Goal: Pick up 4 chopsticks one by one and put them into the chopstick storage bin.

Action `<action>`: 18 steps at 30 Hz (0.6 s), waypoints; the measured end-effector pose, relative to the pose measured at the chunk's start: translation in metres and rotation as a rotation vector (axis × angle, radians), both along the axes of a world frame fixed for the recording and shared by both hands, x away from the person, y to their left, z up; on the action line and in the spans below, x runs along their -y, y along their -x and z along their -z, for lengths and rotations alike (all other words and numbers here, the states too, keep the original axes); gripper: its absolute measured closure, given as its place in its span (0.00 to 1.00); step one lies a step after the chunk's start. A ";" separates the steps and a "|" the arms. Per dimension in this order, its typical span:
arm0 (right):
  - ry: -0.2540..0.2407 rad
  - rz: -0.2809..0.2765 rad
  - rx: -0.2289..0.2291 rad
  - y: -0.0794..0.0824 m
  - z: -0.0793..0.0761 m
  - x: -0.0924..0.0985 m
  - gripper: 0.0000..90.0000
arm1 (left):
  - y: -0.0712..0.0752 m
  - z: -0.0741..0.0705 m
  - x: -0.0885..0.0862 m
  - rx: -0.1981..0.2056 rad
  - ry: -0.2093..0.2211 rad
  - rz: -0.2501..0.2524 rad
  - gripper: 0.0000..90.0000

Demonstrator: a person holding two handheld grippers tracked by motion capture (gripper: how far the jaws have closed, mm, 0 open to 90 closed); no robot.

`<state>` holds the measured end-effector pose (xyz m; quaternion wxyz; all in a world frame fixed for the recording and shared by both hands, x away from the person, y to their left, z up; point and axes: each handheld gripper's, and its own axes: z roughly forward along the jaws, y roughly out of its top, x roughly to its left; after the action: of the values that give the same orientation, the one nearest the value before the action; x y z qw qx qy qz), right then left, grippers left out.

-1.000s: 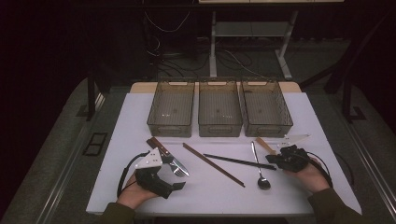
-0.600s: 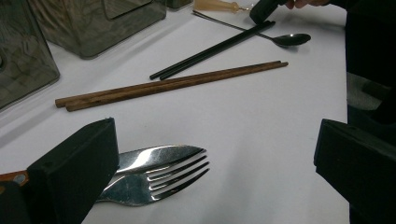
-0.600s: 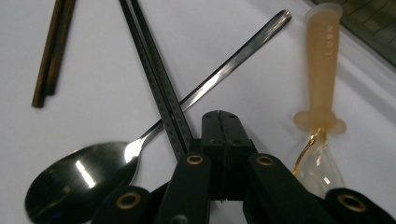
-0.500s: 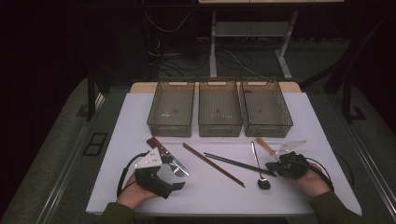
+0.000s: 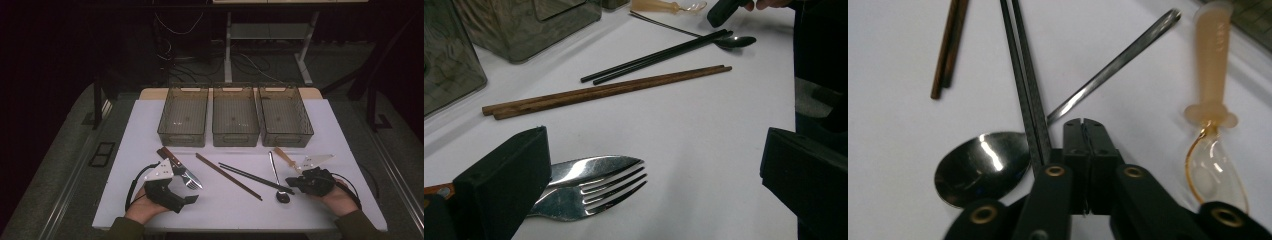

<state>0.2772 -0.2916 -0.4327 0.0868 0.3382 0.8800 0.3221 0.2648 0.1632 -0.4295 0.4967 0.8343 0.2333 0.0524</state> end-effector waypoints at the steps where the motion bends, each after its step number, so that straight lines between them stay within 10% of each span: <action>1: -0.017 -0.002 0.000 0.000 -0.002 0.001 0.93 | 0.000 0.000 0.000 0.000 0.000 0.000 0.00; 10: -0.124 -0.023 -0.036 -0.008 -0.009 -0.006 0.58 | 0.001 0.000 0.001 0.000 0.000 0.002 0.00; 18: -0.110 -0.033 -0.021 -0.017 -0.011 -0.025 0.58 | 0.000 0.001 0.001 -0.002 0.002 0.005 0.00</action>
<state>0.2943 -0.2669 -0.4217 0.0535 0.3313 0.8673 0.3678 0.2647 0.1623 -0.4300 0.4976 0.8343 0.2319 0.0501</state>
